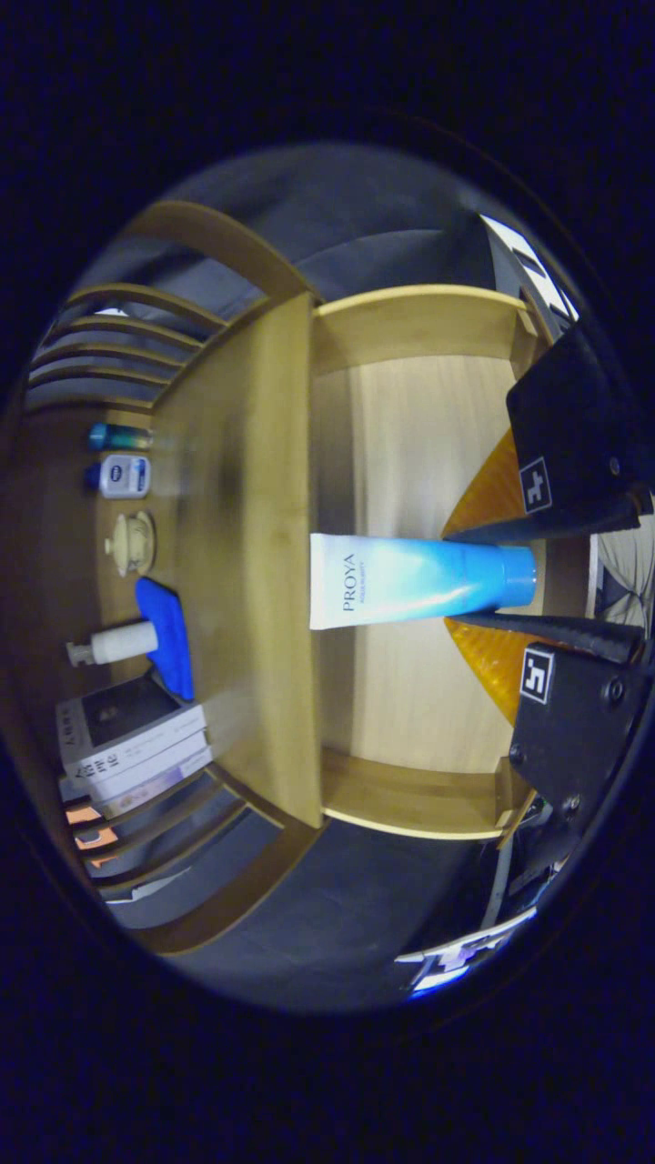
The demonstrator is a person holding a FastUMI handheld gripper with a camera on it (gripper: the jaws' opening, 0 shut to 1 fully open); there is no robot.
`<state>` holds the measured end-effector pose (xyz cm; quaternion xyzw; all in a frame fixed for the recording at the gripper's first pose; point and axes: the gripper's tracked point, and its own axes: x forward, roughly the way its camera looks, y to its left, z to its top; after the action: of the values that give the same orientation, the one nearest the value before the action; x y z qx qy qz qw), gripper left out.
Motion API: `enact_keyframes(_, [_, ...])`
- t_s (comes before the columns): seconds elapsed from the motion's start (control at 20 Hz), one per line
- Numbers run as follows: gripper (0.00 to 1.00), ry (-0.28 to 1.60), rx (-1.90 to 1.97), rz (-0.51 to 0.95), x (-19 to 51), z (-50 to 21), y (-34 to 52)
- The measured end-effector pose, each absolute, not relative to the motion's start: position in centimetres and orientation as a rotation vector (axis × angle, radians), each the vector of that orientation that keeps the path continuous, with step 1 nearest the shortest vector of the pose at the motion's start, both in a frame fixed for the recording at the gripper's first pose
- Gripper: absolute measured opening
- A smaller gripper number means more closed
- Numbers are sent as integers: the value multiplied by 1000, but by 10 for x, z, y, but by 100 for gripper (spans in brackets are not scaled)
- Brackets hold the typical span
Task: Pull open the drawer, take out the items inside it, and place them on the countertop above the cabinet.
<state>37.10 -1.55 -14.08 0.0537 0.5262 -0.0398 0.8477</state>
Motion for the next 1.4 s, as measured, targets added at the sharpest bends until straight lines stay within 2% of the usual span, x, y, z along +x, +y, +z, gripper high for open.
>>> enact_keyframes(0.45, [40, 983, 131, -46, 443, -106, -11])
enact_keyframes(0.95, [40, 865, 137, -39, 518, -130, -13])
enact_keyframes(1.4, [41, 875, 83, -103, 544, -154, -25])
